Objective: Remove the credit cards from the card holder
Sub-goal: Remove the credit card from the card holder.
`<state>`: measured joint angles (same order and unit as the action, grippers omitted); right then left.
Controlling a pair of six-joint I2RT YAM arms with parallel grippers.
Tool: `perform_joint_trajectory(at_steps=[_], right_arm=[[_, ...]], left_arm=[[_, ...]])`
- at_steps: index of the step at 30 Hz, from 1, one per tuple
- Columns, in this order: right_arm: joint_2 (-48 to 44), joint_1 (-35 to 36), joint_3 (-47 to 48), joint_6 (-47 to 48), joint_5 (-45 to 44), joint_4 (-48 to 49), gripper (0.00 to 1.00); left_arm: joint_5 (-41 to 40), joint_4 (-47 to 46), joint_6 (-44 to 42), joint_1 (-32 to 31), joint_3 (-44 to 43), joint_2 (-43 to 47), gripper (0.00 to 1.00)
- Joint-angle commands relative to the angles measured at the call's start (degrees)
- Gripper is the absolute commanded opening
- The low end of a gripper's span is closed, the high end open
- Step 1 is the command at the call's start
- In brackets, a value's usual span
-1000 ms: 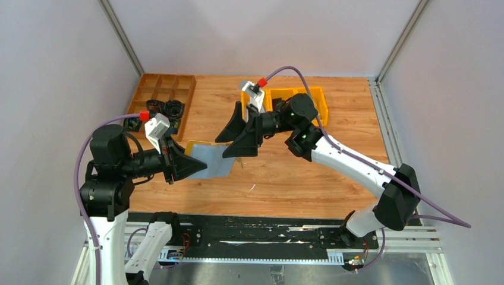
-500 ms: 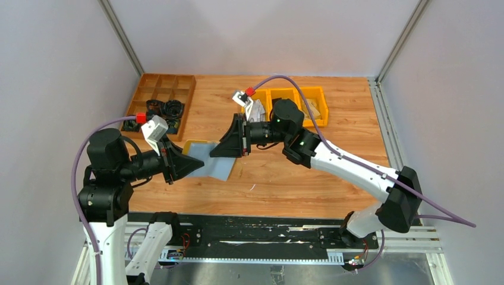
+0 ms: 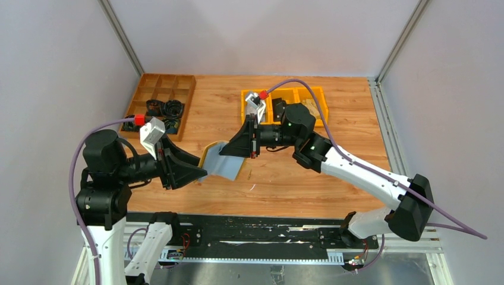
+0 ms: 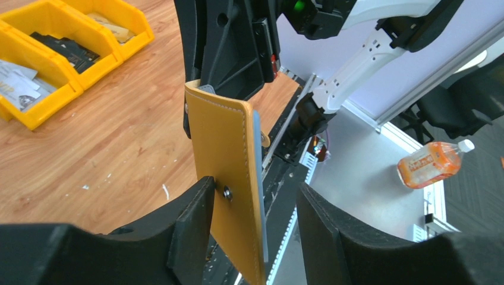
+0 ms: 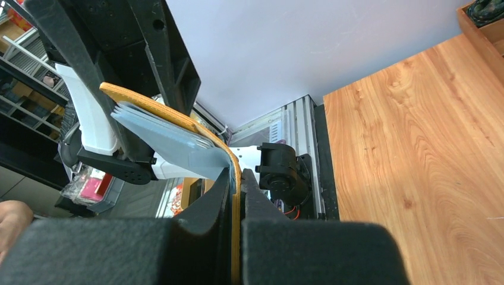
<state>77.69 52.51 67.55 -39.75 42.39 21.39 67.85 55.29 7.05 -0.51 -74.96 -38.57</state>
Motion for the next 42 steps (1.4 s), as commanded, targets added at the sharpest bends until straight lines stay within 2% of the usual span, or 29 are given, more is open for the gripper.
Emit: perform_joint_trajectory(at_steps=[1, 7, 12, 14, 18, 20, 30, 33, 35, 37, 39, 42], right_arm=[[-3.2, -1.4, -1.7, 2.2, 1.5, 2.3, 0.00], [-4.3, -1.4, -2.0, 1.8, 3.3, 3.4, 0.00], [-4.3, -1.4, -1.7, 0.6, 4.7, 4.9, 0.00], [-4.2, -1.3, -1.5, 0.2, 5.0, 5.4, 0.00], [-3.4, -0.4, -0.4, -0.1, 5.3, 5.2, 0.00], [-3.0, 0.0, 0.2, 0.0, 5.2, 4.7, 0.00], [-2.4, 0.7, 1.6, 1.5, 4.5, 2.3, 0.00], [-2.5, 0.7, 1.7, 2.0, 4.2, 1.6, 0.00], [-2.3, 0.7, 2.0, 1.9, 4.2, 1.6, 0.00], [-2.3, 0.8, 2.2, 1.7, 4.4, 1.7, 0.00], [-2.3, 0.9, 2.3, 1.8, 4.4, 1.7, 0.00], [-2.1, 1.4, 2.7, 2.0, 4.5, 1.5, 0.00]], left_arm=[[5.2, -0.5, 2.4, -0.2, -1.8, -0.6, 0.39], [1.4, -3.0, 3.6, -0.2, -0.6, -0.3, 0.22], [-5.4, -5.1, 4.7, -0.2, -0.3, 0.8, 0.14], [-7.5, -6.0, 5.0, -0.2, -0.1, 1.5, 0.19], [-6.4, -8.0, 7.4, -0.2, 1.8, 2.4, 0.47], [-3.2, -8.2, 8.0, -0.2, 3.1, 2.9, 0.54], [6.8, -8.3, 8.7, -0.2, 4.0, 3.9, 0.56], [8.2, -8.6, 8.9, -0.2, 3.6, 4.3, 0.60], [7.5, -9.6, 9.4, -0.2, 3.8, 4.9, 0.63], [6.1, -10.0, 9.6, -0.2, 4.2, 5.4, 0.73], [3.8, -10.1, 9.2, -0.2, 4.3, 5.7, 0.75], [-5.8, -9.2, 7.9, -0.2, 4.2, 5.6, 0.74]])
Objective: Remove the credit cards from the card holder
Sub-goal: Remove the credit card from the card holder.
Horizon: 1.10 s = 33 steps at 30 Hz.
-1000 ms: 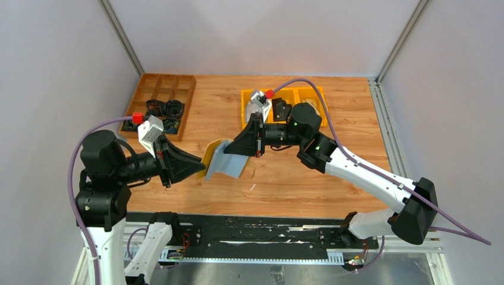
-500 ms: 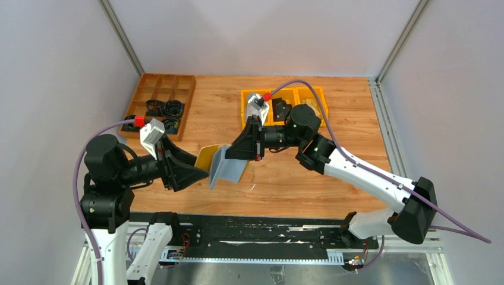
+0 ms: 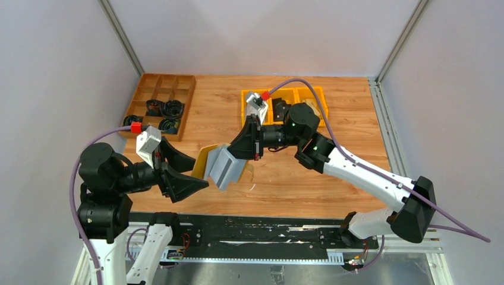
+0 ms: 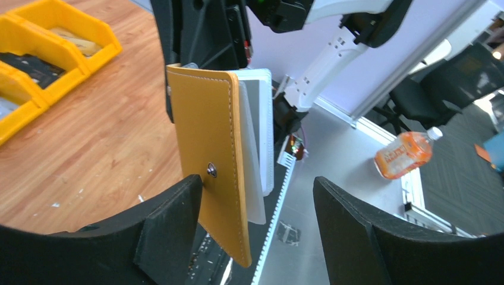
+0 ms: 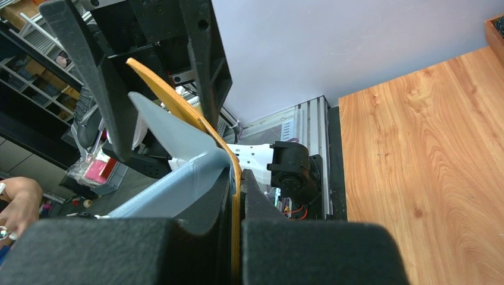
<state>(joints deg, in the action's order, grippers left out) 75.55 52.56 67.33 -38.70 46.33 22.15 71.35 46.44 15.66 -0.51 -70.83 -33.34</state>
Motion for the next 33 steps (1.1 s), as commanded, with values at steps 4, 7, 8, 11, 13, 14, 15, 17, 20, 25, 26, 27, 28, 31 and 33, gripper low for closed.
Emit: perform_joint_trajectory(at_steps=[4, 7, 8, 11, 13, 14, 15, 17, 20, 25, 26, 27, 28, 31, 33], right_arm=[[0.6, 2.1, 4.6, 2.5, -1.4, -3.2, 0.00], [0.8, 3.1, 6.3, 4.6, -5.2, -8.0, 0.00], [0.9, 3.4, 6.6, 4.8, -6.0, -8.4, 0.00], [1.4, 4.5, 7.3, 5.3, -8.2, -9.0, 0.00], [2.0, 5.1, 8.1, 5.5, -8.1, -9.2, 0.00], [2.1, 5.3, 8.2, 5.5, -7.8, -8.8, 0.00], [2.1, 5.3, 8.3, 5.6, -7.6, -8.6, 0.00], [2.0, 5.4, 8.0, 5.5, -6.8, -8.0, 0.00], [1.1, 5.3, 6.5, 5.1, -5.5, -5.5, 0.00], [-0.5, 5.3, 3.7, 5.1, -4.2, -0.8, 0.00], [-0.6, 5.3, 3.4, 5.2, -4.0, -0.6, 0.00], [-0.7, 5.2, 3.1, 5.4, -3.5, -0.3, 0.00], [-0.9, 5.1, 2.8, 5.6, -3.3, -0.2, 0.00], [-1.5, 4.6, 1.9, 6.0, -2.8, 0.3, 0.01], [-2.0, 4.3, 1.1, 6.0, -2.0, 1.5, 0.03]], left_arm=[[-11.3, 0.1, -1.7, -0.2, 0.5, 0.6, 1.00], [-13.7, 0.1, -4.5, -0.2, 0.7, 2.2, 1.00], [-14.6, 0.1, -5.8, -0.2, 0.8, 2.7, 1.00], [-16.0, 0.1, -7.8, -0.2, 2.1, 3.6, 1.00], [-15.9, 0.0, -8.0, -0.2, 2.8, 3.8, 1.00], [-16.5, 0.0, -8.1, -0.2, 3.0, 3.9, 0.97], [-17.5, 0.0, -8.2, -0.2, 3.1, 3.9, 0.94], [-19.6, 0.3, -8.6, -0.2, 2.7, 3.6, 0.85], [-22.4, 1.2, -10.1, -0.2, 1.9, 3.2, 0.61], [-20.6, 1.4, -10.3, -0.2, 0.2, 2.9, 0.28], [-20.1, 1.4, -10.0, -0.2, -0.1, 2.7, 0.21], [-19.9, 1.5, -9.6, -0.2, -0.5, 2.6, 0.16], [-19.5, 1.4, -9.2, -0.2, -1.2, 2.4, 0.10], [-17.3, 0.9, -7.8, -0.2, -2.6, 2.0, 0.02], [-14.6, -0.7, -5.6, -0.2, -2.6, 2.0, 0.00]])
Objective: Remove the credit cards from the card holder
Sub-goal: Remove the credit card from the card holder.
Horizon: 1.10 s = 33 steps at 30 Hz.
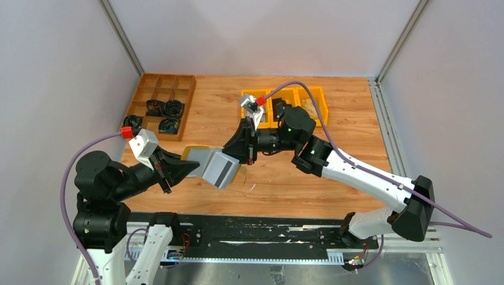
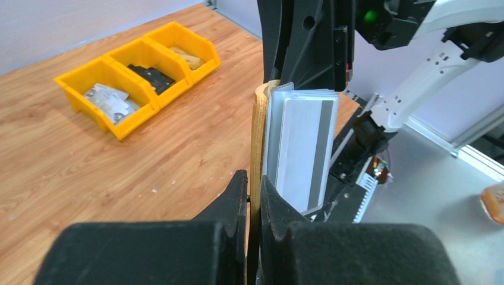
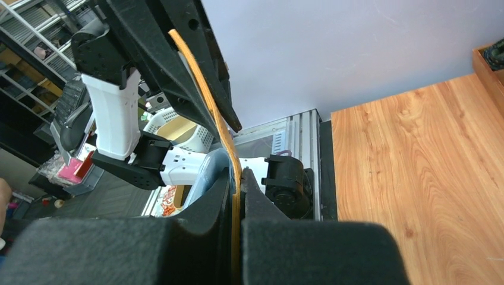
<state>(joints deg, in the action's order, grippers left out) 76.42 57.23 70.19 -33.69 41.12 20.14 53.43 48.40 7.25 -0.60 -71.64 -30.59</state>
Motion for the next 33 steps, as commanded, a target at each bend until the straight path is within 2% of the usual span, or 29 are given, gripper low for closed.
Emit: perform_joint_trajectory(at_steps=[1, 3, 6, 7, 11, 12, 15, 22, 29, 33], right_arm=[[-3.3, -0.5, -2.2, 1.0, 3.8, 4.1, 0.04], [-4.2, -1.1, -3.1, 1.2, 5.3, 4.8, 0.10], [-5.8, -2.8, -3.7, 2.1, 7.1, 3.8, 0.39], [-6.6, -3.5, -3.9, 2.7, 6.7, 2.7, 0.45], [-10.1, -6.5, -3.6, 8.9, 0.4, -6.0, 0.64], [-10.8, -7.2, -2.6, 11.2, -2.2, -11.0, 0.67], [-12.8, -8.4, -0.2, 16.1, -7.4, -16.2, 0.76], [-10.8, -6.8, 3.3, 16.5, -5.1, -14.0, 0.81], [-5.8, 0.6, 7.8, 23.7, -10.6, -20.9, 0.83], [-2.7, 2.4, 10.4, 25.6, -8.0, -22.1, 0.84]], left_arm=[[4.3, -3.7, 4.4, -0.1, -1.6, -0.8, 0.00], [4.9, -6.3, 7.5, -0.1, -1.1, -0.7, 0.00], [2.4, -7.9, 8.9, -0.1, -1.6, -0.9, 0.00], [1.6, -7.7, 8.5, -0.1, -2.0, -1.0, 0.00], [0.0, -6.0, 4.3, -0.1, -3.1, -0.9, 0.00], [-0.3, -5.0, 2.1, -0.1, -3.4, -0.8, 0.00], [-1.6, -2.2, -2.6, -0.1, -3.4, -0.5, 0.00], [0.3, -0.3, -4.8, -0.1, -1.8, -0.5, 0.00], [2.5, 0.0, -3.1, -0.1, -2.1, -1.2, 0.00], [5.7, 0.1, -2.8, -0.1, -1.5, -1.5, 0.00]])
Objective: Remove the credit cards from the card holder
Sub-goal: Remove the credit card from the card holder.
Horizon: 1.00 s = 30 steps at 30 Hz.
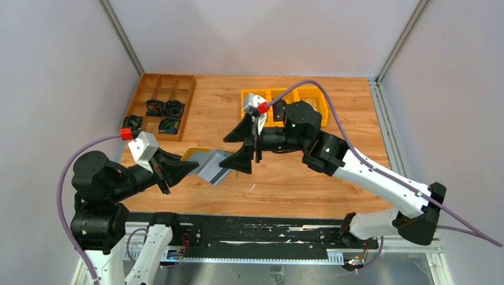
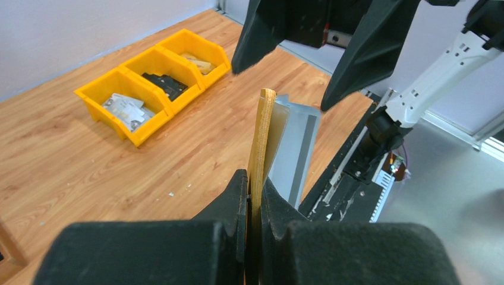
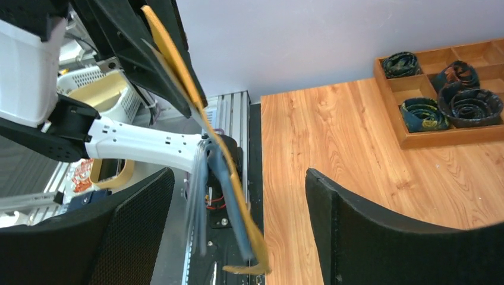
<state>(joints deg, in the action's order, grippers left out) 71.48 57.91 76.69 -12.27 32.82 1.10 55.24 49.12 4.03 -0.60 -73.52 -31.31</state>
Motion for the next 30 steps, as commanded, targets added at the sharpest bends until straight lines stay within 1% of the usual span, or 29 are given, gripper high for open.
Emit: perform_joint_trajectory(at_steps=[1, 4, 7, 9, 12, 13, 15, 18, 19, 20, 22, 24, 25, 27, 29, 30], right_arm=[[3.2, 1.8, 5.0, 4.6, 1.1, -3.6, 0.84], [5.5, 1.8, 8.5, 7.2, 5.1, -5.7, 0.85], [7.6, 1.9, 11.9, 9.8, 11.4, -7.7, 0.85], [8.8, 2.0, 13.5, 10.7, 15.4, -8.3, 0.80], [10.6, 2.5, 16.2, 11.8, 20.5, -9.9, 0.68], [11.3, 2.7, 17.6, 12.0, 21.5, -11.4, 0.62], [12.7, 3.1, 19.4, 13.9, 23.0, -13.6, 0.52], [13.9, 3.7, 20.9, 15.1, 24.0, -16.3, 0.43], [14.1, 3.9, 21.3, 15.3, 23.9, -16.4, 0.38], [14.4, 4.1, 21.9, 15.4, 23.1, -16.6, 0.25], [15.1, 4.1, 23.1, 15.2, 22.6, -17.0, 0.11], [15.6, 4.2, 24.2, 15.1, 22.6, -17.4, 0.01], [15.8, 4.2, 24.8, 15.1, 21.6, -17.6, 0.00], [15.7, 4.1, 25.5, 14.3, 19.6, -17.4, 0.00], [14.3, 3.5, 23.8, 12.8, 16.7, -14.3, 0.00], [12.7, 3.2, 20.5, 10.0, 15.8, -10.6, 0.00]], left_arm=[[4.8, -0.3, 0.3, -0.1, 0.6, -0.8, 0.00], [8.5, 0.5, 0.4, -0.1, 2.4, -0.8, 0.00], [12.1, 0.5, 1.8, -0.1, 4.9, -0.7, 0.00], [13.7, 0.5, 2.5, -0.1, 5.6, -0.8, 0.00], [14.7, 0.5, 3.0, -0.1, 5.9, -0.9, 0.00], [15.0, 0.5, 3.3, -0.1, 5.9, -0.9, 0.00], [15.5, 0.5, 3.6, -0.1, 5.6, -1.0, 0.00], [16.0, 0.4, 3.9, -0.1, 5.5, -1.0, 0.00], [16.0, 0.5, 3.9, -0.1, 5.3, -1.0, 0.00], [16.2, 0.5, 4.0, -0.1, 5.3, -1.0, 0.00], [16.4, 0.5, 4.4, -0.1, 5.1, -0.9, 0.00], [16.1, 0.4, 4.4, -0.1, 4.8, -0.6, 0.01], [15.8, 0.5, 4.5, -0.1, 4.6, -0.5, 0.06], [15.2, 0.5, 4.7, -0.1, 4.3, 0.0, 0.36], [13.4, 1.1, 4.2, -0.1, 4.4, 0.8, 0.53], [12.6, 1.8, 3.4, -0.1, 4.5, 1.2, 0.57]])
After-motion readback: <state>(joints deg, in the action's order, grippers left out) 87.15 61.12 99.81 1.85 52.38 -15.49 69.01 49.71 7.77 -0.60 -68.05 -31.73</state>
